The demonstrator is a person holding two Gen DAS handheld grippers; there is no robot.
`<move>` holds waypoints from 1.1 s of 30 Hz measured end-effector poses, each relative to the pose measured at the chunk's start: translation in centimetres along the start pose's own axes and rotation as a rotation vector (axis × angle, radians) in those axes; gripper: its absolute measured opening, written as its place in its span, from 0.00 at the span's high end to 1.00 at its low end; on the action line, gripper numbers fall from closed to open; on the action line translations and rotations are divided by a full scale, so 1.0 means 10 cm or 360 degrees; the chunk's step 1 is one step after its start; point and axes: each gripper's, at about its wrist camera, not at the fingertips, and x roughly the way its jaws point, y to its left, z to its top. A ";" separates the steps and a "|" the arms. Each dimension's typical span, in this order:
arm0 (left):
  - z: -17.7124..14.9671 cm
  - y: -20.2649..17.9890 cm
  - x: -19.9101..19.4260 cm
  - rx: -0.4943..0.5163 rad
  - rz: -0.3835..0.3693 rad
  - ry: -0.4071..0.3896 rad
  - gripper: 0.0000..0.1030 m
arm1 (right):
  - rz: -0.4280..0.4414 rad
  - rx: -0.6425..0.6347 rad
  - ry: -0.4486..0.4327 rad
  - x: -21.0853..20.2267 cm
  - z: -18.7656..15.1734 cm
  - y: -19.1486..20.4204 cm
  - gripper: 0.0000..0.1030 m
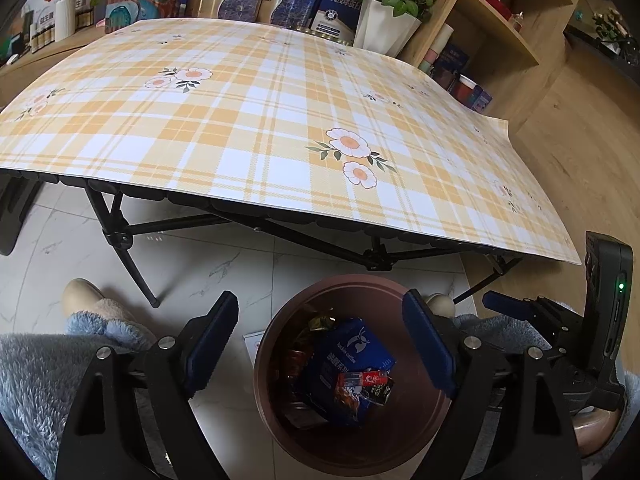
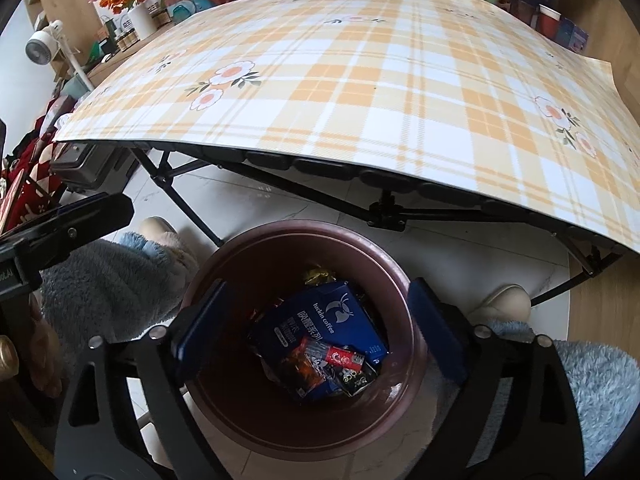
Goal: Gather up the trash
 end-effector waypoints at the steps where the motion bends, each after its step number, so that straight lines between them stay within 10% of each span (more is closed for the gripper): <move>1: 0.00 0.00 0.00 -0.0002 0.0001 -0.0004 0.20 | -0.0001 0.0003 -0.0004 0.00 0.00 -0.01 0.09; 8: 0.06 -0.06 -0.12 0.0039 0.0032 -0.0060 0.19 | -0.0051 0.0046 -0.0084 -0.20 0.10 -0.09 0.06; 22: 1.03 -0.71 -1.41 0.0337 0.0125 -0.0628 0.06 | -0.0215 0.0117 -0.0620 -1.89 1.03 -0.27 0.06; 33: 1.32 -1.06 -2.14 0.0390 0.0252 -0.0841 0.06 | -0.0226 0.0100 -0.0820 -2.59 1.20 -0.18 0.06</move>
